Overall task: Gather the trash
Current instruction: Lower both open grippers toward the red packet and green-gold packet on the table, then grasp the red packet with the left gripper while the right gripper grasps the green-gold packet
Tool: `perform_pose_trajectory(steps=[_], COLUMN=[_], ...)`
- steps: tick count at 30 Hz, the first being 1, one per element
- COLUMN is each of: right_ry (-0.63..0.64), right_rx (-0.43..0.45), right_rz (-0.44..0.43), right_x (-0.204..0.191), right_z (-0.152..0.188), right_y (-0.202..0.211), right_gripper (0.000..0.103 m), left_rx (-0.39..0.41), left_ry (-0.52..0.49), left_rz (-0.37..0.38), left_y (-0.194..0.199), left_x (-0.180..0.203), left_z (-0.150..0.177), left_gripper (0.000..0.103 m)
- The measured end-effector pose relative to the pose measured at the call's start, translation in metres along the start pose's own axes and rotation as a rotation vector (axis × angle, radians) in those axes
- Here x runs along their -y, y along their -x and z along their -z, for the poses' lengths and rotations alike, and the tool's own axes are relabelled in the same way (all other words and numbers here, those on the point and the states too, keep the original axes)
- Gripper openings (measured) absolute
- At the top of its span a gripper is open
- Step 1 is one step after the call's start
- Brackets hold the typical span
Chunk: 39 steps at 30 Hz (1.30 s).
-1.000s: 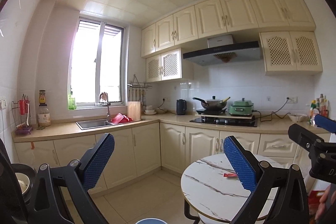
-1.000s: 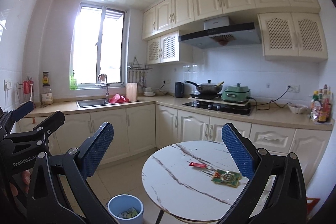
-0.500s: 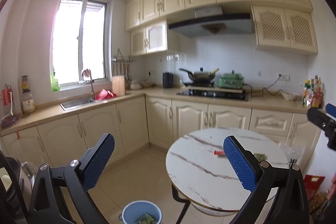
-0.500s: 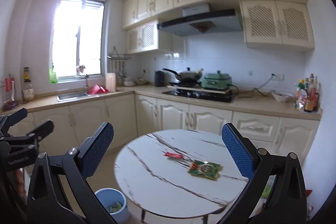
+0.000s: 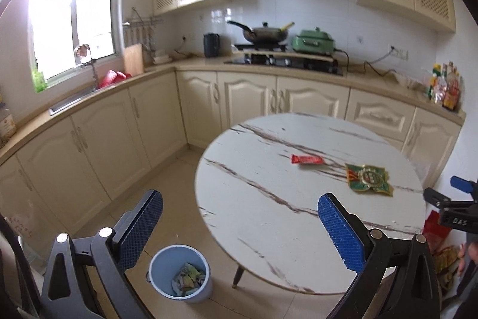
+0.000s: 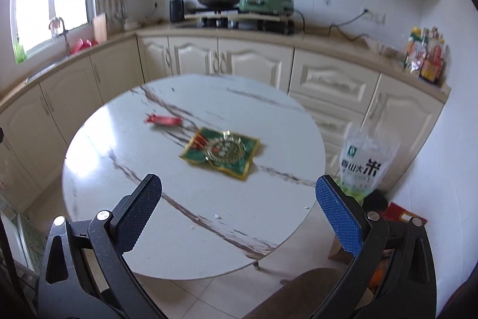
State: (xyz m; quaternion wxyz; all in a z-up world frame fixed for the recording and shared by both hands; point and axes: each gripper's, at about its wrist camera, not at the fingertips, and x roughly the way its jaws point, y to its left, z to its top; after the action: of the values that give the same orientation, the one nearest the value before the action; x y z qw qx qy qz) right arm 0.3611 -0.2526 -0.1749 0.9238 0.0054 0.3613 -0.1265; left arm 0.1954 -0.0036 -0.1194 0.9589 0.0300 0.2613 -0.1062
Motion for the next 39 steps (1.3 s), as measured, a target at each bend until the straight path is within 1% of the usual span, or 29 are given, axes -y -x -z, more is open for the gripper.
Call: perform_pose_trajectory(steps=[4,8,10,12,13,14,16,17,19,20,22,24,27,30,32,33,34,35,39], right_ry=[0.007,-0.008,-0.011,-0.011,-0.01,-0.01,-0.012,-0.009,0.004,0.009,0.01,0.016,0.024,0.022,0.018,0.014,0.012,0.011,0.015], right_rx=[-0.064,-0.078,-0.084,-0.099,-0.101,-0.106,-0.12,-0.119,-0.123,-0.122,-0.128,-0.135,-0.146,-0.151,-0.147,-0.148,-0.146,-0.145,-0.159], right_rz=[-0.001,-0.01,-0.019,-0.019,-0.021,-0.029,-0.046,-0.05,-0.052,-0.054,-0.06,-0.069,-0.079,-0.086,-0.089,-0.085,-0.084,-0.083,-0.069], right_x=[0.002,0.006,0.007,0.007,0.007,0.008,0.009,0.009,0.008,0.008,0.007,0.006,0.004,0.006,0.008,0.009,0.011,0.012,0.014], right_z=[0.003,-0.002,-0.007,-0.012,-0.014,-0.017,-0.022,-0.023,-0.027,-0.028,-0.031,-0.033,-0.035,-0.036,-0.037,-0.037,-0.038,-0.038,-0.037], right_y=[-0.037,-0.063,-0.074,-0.087,-0.091,-0.096,-0.105,-0.107,-0.114,-0.117,-0.122,-0.127,-0.135,-0.138,-0.139,-0.139,-0.14,-0.14,-0.144], right_gripper=[0.103,0.103,0.103,0.103,0.103,0.103,0.103,0.103,0.103,0.103,0.103,0.103,0.103,0.103,0.103,0.103,0.103,0.103,0.103], left_rx=[-0.089,-0.166,-0.181,-0.214,-0.214,-0.217,-0.265,-0.283,-0.303,-0.318,-0.338,-0.352,-0.339,-0.34,-0.345,-0.354,-0.365,-0.374,-0.376], left_ry=[-0.025,-0.038,-0.07,-0.168,-0.23,-0.281,-0.376,-0.411,-0.461,-0.478,-0.473,-0.48,-0.534,-0.559,-0.553,-0.541,-0.525,-0.507,-0.48], left_rz=[0.073,0.153,0.194,0.217,0.217,0.227,0.295,0.314,0.304,0.307,0.32,0.338,0.365,0.401,0.433,0.451,0.473,0.497,0.498], left_y=[-0.063,-0.127,-0.159,-0.196,-0.211,-0.223,-0.252,-0.265,-0.289,-0.302,-0.32,-0.335,-0.346,-0.35,-0.357,-0.36,-0.362,-0.364,-0.37], left_x=[0.004,0.013,0.019,0.031,0.037,0.04,0.044,0.046,0.044,0.042,0.037,0.035,0.039,0.045,0.049,0.051,0.052,0.05,0.046], left_z=[-0.041,-0.081,-0.099,-0.117,-0.126,-0.126,-0.136,-0.137,-0.141,-0.145,-0.15,-0.155,-0.155,-0.152,-0.15,-0.15,-0.15,-0.15,-0.151], left_gripper=[0.102,0.102,0.102,0.101,0.096,0.095,0.093,0.092,0.085,0.082,0.071,0.067,0.068,0.066,0.064,0.056,0.043,0.039,0.033])
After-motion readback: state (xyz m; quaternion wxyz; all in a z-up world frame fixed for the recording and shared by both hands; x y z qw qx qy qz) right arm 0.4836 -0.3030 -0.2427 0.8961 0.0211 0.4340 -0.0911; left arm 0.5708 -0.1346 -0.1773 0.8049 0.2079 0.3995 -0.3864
